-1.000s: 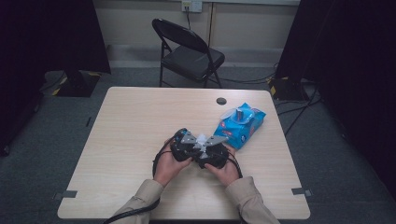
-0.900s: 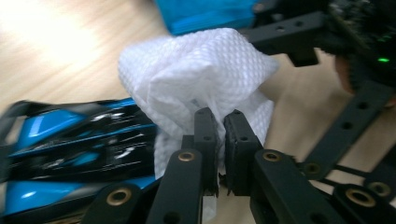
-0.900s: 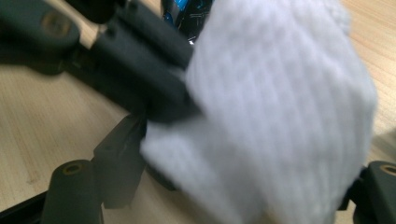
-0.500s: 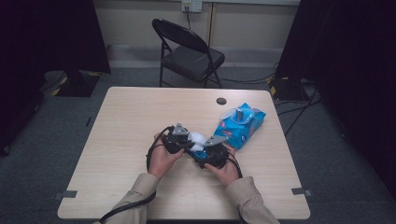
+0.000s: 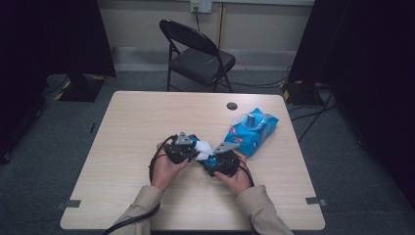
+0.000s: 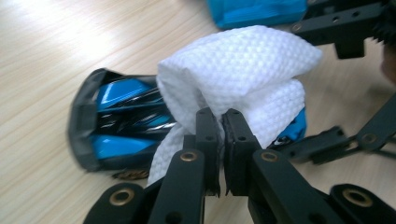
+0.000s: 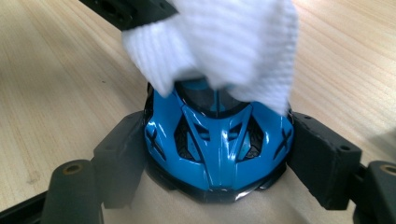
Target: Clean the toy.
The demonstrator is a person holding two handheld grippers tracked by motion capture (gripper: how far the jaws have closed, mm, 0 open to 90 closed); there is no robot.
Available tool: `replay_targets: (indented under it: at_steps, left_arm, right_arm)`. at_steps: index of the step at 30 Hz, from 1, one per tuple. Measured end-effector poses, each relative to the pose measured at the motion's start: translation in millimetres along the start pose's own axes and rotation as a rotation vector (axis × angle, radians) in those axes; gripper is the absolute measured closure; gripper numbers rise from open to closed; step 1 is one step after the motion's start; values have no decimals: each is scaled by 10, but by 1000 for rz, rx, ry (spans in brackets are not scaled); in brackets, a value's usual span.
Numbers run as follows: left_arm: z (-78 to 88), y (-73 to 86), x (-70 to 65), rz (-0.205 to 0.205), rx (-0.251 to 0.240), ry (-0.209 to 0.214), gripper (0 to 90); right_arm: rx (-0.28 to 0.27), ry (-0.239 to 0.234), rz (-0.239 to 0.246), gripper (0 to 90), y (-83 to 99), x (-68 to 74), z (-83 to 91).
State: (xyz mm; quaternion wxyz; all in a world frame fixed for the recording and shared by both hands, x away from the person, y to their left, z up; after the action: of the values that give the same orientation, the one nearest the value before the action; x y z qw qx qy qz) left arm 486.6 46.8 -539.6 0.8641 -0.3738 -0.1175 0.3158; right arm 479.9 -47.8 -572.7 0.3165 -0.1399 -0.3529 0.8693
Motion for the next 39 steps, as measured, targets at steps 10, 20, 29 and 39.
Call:
replay_targets:
  at_steps: [10, 20, 29, 39]
  left_arm:
    - [76, 77, 255, 46, 15, -68, 862]
    - [180, 32, 402, 86, -2, -93, 861]
    - [198, -125, 85, 80, -55, 20, 861]
    - [-257, -226, -316, -11, 23, 53, 844]
  right_arm:
    - [1, -1, -1, 247, 0, 0, 0]
    - [2, -5, -6, 247, 0, -1, -2]
    - [2, -6, -7, 247, 1, -1, -2]
    - [2, -3, -3, 247, 1, -1, -1]
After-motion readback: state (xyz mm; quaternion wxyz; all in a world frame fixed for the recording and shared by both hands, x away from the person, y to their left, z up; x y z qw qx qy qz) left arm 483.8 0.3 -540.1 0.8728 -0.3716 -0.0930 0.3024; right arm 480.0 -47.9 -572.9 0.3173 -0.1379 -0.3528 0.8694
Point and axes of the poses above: each handheld gripper's, and its own axes: z roughly backward along the jaws, y roughly out of its underside, x roughly to its left, the point moved 10 cm from there along -z, roughly forward along the jaws, and after that the axes turned 4 degrees about x, right-handed, at the moved point
